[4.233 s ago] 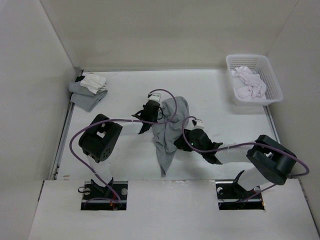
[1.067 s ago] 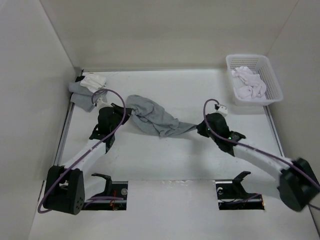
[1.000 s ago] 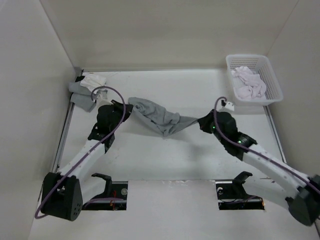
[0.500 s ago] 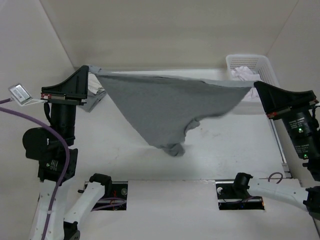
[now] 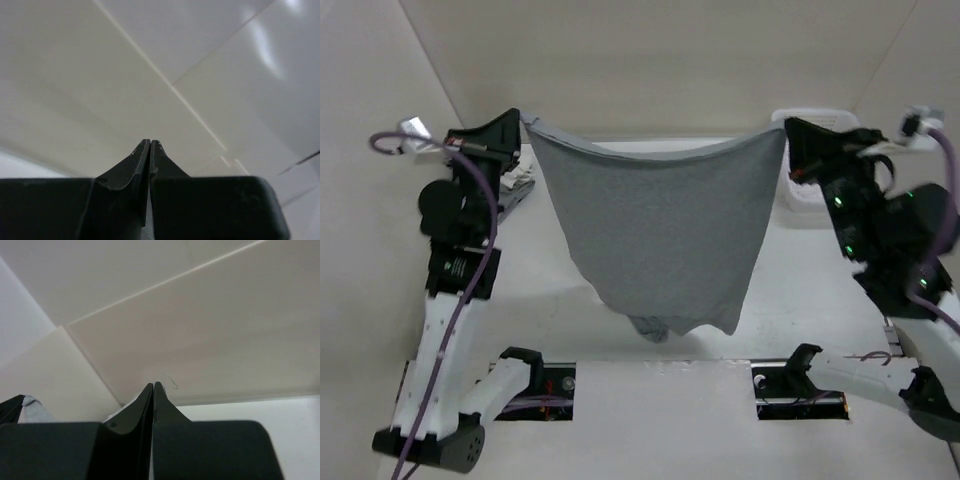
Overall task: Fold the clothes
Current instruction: Flatten the tank top out
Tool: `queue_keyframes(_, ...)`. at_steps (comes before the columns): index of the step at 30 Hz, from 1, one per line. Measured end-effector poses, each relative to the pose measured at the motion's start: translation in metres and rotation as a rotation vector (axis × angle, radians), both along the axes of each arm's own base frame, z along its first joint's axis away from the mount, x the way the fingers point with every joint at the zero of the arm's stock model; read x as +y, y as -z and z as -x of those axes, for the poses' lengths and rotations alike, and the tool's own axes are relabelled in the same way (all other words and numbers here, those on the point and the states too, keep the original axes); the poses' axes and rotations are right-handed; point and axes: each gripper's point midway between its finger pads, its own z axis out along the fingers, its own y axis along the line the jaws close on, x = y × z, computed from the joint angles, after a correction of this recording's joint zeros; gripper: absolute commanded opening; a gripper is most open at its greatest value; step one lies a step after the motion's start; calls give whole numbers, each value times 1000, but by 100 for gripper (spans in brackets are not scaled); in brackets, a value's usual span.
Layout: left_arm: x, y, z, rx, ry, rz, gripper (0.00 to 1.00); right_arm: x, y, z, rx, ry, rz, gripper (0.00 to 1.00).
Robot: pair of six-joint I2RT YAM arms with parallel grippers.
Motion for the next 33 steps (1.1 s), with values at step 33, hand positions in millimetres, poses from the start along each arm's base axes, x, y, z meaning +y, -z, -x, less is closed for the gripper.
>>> queue_keyframes(33, 29, 35, -113, 78, -86, -70, 0, 12, 64, -137, 161, -65, 66, 1)
